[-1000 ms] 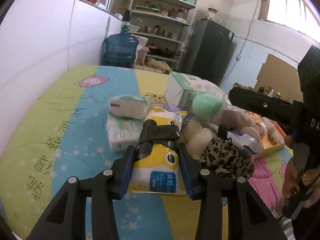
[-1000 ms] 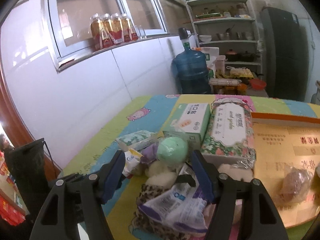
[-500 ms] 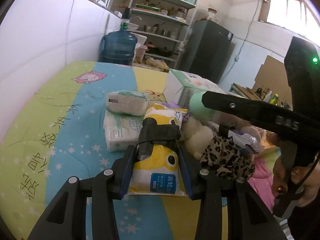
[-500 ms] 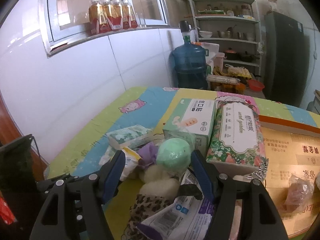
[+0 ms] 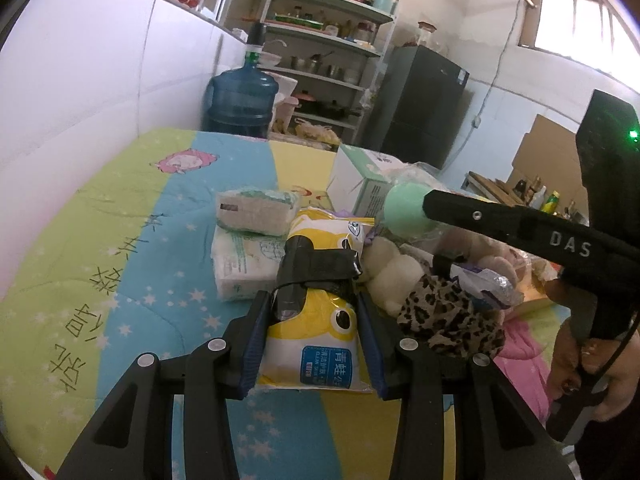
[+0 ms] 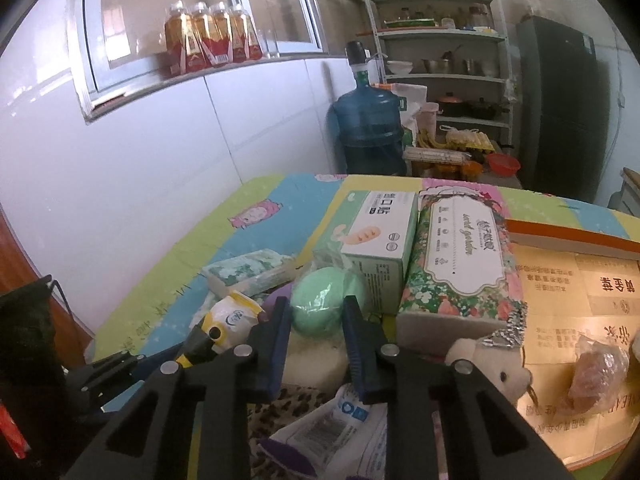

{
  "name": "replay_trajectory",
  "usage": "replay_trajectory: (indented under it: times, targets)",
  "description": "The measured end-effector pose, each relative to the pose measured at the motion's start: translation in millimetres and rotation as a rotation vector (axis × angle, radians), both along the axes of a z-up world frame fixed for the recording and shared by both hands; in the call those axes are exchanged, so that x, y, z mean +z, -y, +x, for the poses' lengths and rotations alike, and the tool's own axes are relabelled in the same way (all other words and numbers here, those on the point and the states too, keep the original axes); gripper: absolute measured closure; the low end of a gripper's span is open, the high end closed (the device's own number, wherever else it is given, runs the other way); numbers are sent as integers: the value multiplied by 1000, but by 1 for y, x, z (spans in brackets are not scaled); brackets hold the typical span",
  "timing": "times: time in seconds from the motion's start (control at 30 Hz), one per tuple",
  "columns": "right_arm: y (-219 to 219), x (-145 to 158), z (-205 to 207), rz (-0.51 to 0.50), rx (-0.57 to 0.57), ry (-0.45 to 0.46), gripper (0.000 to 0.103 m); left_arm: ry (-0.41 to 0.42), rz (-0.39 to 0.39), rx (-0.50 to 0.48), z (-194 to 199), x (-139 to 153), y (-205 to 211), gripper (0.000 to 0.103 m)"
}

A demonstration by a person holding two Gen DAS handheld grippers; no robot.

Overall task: Organize soft objects
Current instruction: 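Grasp the green bath ball in its plastic bag with the right tool, then carry the yellow packet and the green ball over the orange-rimmed box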

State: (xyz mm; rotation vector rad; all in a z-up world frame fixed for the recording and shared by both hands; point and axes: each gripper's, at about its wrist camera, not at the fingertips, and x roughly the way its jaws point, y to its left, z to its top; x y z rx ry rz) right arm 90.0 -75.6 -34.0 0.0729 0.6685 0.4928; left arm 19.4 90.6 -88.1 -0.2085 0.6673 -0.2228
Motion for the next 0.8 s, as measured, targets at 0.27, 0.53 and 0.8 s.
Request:
replay_trajectory:
  times: [0.27,0.53,0.8]
  targets:
    - [19,22,-21,69,-1,51,77,44,16,-13,-8,17,7,59]
    - [42,39,-36,116,-32,95,77,85,35,-39,-9,40,27,59]
    - [79,49,-45,158,-87,131,77,115,30,-75,-4,54,53,59]
